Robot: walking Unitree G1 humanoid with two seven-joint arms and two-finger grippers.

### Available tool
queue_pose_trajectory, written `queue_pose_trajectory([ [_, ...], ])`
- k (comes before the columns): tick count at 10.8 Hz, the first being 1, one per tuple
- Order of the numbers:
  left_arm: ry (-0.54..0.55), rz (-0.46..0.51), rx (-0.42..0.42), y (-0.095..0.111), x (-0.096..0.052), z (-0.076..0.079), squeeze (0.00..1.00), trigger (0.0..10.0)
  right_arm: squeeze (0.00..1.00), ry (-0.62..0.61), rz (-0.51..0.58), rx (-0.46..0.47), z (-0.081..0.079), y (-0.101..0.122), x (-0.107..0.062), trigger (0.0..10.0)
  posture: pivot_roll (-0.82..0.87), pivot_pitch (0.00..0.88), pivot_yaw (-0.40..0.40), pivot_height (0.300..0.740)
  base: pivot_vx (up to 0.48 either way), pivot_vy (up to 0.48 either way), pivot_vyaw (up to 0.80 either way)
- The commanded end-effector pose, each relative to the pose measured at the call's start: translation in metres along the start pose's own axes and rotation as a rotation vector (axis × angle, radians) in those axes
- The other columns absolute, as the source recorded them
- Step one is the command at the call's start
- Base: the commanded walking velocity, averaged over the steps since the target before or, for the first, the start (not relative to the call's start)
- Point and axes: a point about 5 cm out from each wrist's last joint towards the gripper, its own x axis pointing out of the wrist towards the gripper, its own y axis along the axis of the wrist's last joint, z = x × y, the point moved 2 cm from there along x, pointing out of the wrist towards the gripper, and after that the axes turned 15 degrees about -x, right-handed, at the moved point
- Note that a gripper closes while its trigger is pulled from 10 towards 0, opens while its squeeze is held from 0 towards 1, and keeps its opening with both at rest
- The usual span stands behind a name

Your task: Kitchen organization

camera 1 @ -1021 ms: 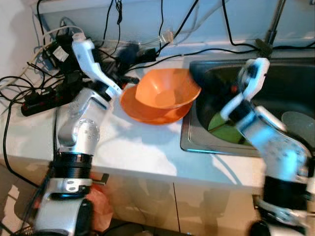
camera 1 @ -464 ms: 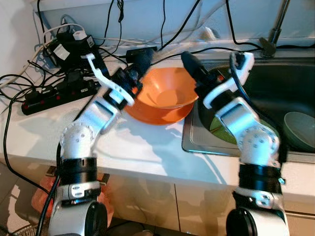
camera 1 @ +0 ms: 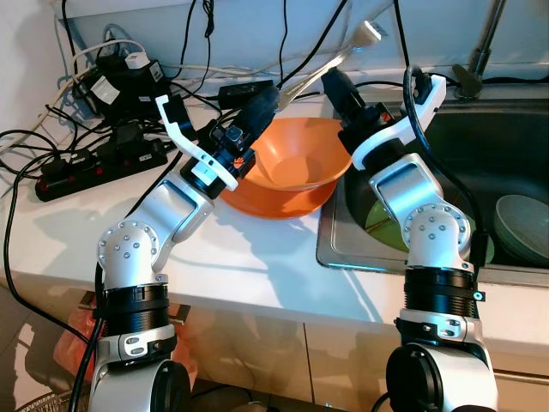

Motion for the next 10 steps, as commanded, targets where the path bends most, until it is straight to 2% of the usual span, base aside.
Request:
queue_pose_trajectory([
  [1, 0.014, 0.01, 0.006, 0.003, -0.003, 0.002, 0.0, 0.0, 0.0, 0.051, 0.016, -0.001, -0.013, 0.004, 0.007, 10.0, 0.12, 0.026, 0.17, 0.74, 0.0, 0.0, 0.0],
  [3, 0.026, 0.06, 0.025, 0.017, -0.005, 0.003, 0.0, 0.0, 0.0, 0.076, 0.003, -0.019, -0.013, 0.002, 0.003, 10.0, 0.11, 0.029, 0.169, 0.74, 0.0, 0.0, 0.0],
  [4, 0.021, 0.088, 0.039, 0.03, -0.006, 0.007, 0.0, 0.0, 0.0, 0.065, -0.012, -0.036, -0.005, 0.001, -0.007, 10.0, 0.11, 0.033, 0.171, 0.74, 0.0, 0.0, 0.0],
  [5, 0.016, 0.084, 0.04, 0.034, -0.006, 0.009, 0.0, 0.0, 0.0, 0.031, -0.012, -0.042, 0.004, 0.003, -0.015, 10.0, 0.11, 0.037, 0.175, 0.74, 0.0, 0.0, 0.0],
  [7, 0.014, 0.082, 0.028, 0.035, -0.006, 0.008, 0.0, 0.0, 0.0, 0.018, -0.008, -0.035, 0.007, 0.003, -0.022, 10.0, 0.1, 0.04, 0.178, 0.74, 0.0, 0.0, 0.0],
  [10, 0.0, 0.002, 0.009, 0.018, -0.003, 0.008, 0.0, 0.0, 0.0, 0.08, -0.018, -0.007, -0.005, -0.001, -0.02, 10.0, 0.1, 0.043, 0.175, 0.74, 0.0, 0.0, 0.0],
])
